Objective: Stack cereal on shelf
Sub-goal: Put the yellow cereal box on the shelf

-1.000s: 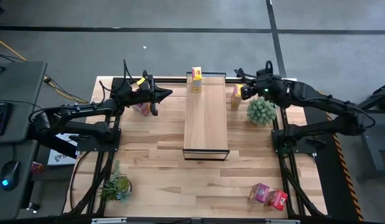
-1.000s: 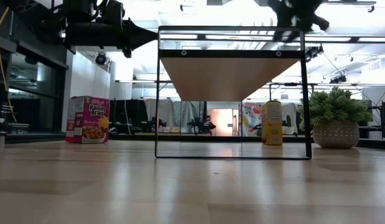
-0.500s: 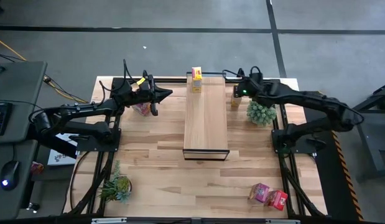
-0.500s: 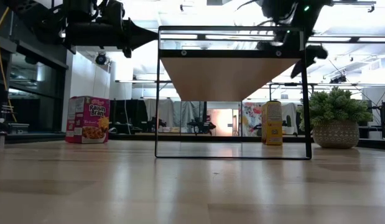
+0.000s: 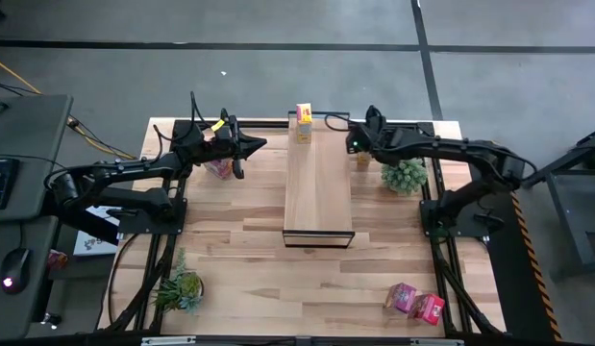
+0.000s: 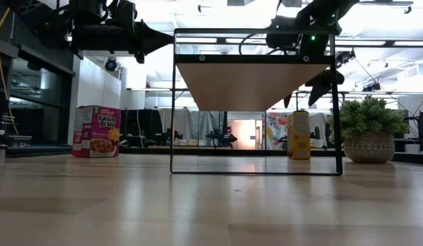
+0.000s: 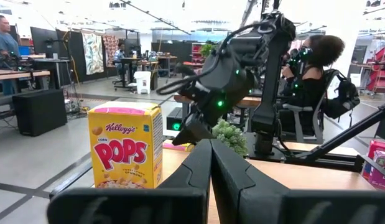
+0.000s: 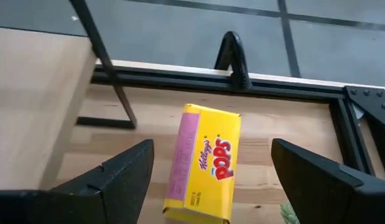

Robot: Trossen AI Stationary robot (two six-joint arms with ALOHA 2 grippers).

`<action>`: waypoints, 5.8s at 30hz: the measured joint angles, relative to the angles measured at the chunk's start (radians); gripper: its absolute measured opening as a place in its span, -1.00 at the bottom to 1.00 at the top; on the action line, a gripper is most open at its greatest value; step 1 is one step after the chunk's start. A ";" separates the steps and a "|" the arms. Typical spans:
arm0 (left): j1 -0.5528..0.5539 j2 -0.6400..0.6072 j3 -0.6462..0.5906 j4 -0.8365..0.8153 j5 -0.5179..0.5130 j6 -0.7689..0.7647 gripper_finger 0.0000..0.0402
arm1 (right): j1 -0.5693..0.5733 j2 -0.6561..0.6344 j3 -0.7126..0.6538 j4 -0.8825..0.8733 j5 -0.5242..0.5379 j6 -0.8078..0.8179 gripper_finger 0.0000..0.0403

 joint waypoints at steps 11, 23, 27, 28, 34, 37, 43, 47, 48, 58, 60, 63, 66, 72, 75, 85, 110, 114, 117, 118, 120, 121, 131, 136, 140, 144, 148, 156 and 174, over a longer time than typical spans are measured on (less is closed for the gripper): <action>0.000 0.000 0.000 0.000 0.000 0.000 -1.00 | -0.023 0.074 0.000 -0.003 0.007 0.098 0.58; 0.000 0.000 0.000 0.000 0.000 0.000 -1.00 | -0.050 0.074 0.000 -0.004 -0.017 0.168 0.53; 0.000 0.000 0.000 -0.001 0.000 0.000 -1.00 | -0.057 0.074 0.000 -0.005 -0.032 0.168 0.43; 0.000 0.000 0.000 0.000 0.000 0.000 -1.00 | -0.057 0.074 0.000 -0.005 -0.032 0.168 0.40; 0.000 0.000 0.000 -0.001 0.000 0.000 -1.00 | -0.065 0.074 0.000 -0.009 -0.054 0.168 0.19; 0.000 0.000 0.000 0.000 0.000 0.000 -1.00 | -0.069 0.074 0.000 -0.010 -0.063 0.162 0.08; 0.000 0.000 0.000 -0.001 0.000 0.000 -1.00 | -0.069 0.074 0.000 -0.010 -0.063 0.159 -0.11; 0.000 0.000 0.000 0.000 0.000 0.000 -1.00 | -0.069 0.074 0.000 -0.010 -0.061 0.150 -0.20; 0.000 0.000 0.000 -0.001 0.000 0.000 -1.00 | -0.069 0.074 0.000 -0.010 -0.056 0.145 -0.22; 0.000 0.000 0.000 0.000 0.000 0.001 -1.00 | -0.071 -0.027 0.006 -0.014 -0.016 0.050 -0.26; 0.000 0.000 0.000 0.000 0.000 0.001 -1.00 | -0.071 -0.071 0.027 -0.025 -0.020 0.009 -0.26; 0.000 0.000 0.000 0.000 -0.001 0.002 -1.00 | -0.067 -0.140 0.078 -0.033 -0.049 -0.064 -0.26; 0.000 0.000 0.000 0.000 -0.006 0.002 -1.00 | -0.042 -0.185 0.144 -0.045 -0.094 -0.124 -0.26; 0.000 0.000 0.000 0.001 -0.014 0.002 -1.00 | 0.070 -0.174 0.317 -0.117 -0.074 -0.166 -0.26; 0.000 0.000 0.000 0.005 -0.015 0.002 -1.00 | 0.135 -0.129 0.402 -0.153 -0.049 -0.171 -0.26; 0.000 0.000 0.000 0.005 -0.016 -0.001 -1.00 | 0.187 0.109 0.629 -0.249 0.025 -0.165 -0.26; 0.000 0.000 0.000 -0.007 -0.015 0.000 -1.00 | 0.115 0.243 0.683 -0.233 -0.096 -0.279 -0.26; 0.000 0.000 0.000 -0.007 -0.015 0.000 -1.00 | 0.115 0.243 0.683 -0.213 -0.104 -0.278 -0.26; 0.000 0.000 0.000 -0.007 -0.015 0.000 -1.00 | 0.115 0.243 0.683 -0.195 -0.087 -0.298 -0.26; 0.000 0.000 0.000 -0.007 -0.015 0.000 -1.00 | 0.115 0.243 0.683 -0.187 -0.080 -0.303 -0.26; 0.000 0.000 0.000 -0.007 -0.015 0.000 -1.00 | 0.115 0.243 0.683 -0.177 -0.079 -0.305 -0.26; 0.000 0.000 0.000 -0.007 -0.015 0.000 -1.00 | 0.115 0.243 0.682 -0.173 -0.079 -0.312 -0.26; 0.000 0.000 0.000 -0.008 -0.015 0.000 -1.00 | 0.115 0.243 0.682 -0.157 -0.077 -0.338 -0.25; 0.000 0.000 0.000 -0.008 -0.015 0.000 -1.00 | 0.115 0.243 0.682 -0.157 -0.068 -0.346 -0.11; 0.000 0.000 0.000 -0.008 -0.015 0.000 -1.00 | 0.115 0.243 0.682 -0.155 -0.062 -0.340 0.10; 0.000 0.000 0.000 -0.008 -0.015 0.000 -1.00 | 0.115 0.243 0.681 -0.136 -0.037 -0.340 0.25; 0.000 0.000 0.000 -0.008 -0.015 0.000 -1.00 | 0.115 0.243 0.681 -0.093 -0.038 -0.379 0.27; 0.000 0.000 0.000 -0.010 -0.015 0.000 -1.00 | 0.123 0.180 0.681 0.009 -0.020 -0.527 0.27; 0.000 0.000 0.000 -0.005 -0.015 0.002 -1.00 | 0.136 -0.205 0.207 -0.175 0.046 -0.395 -0.94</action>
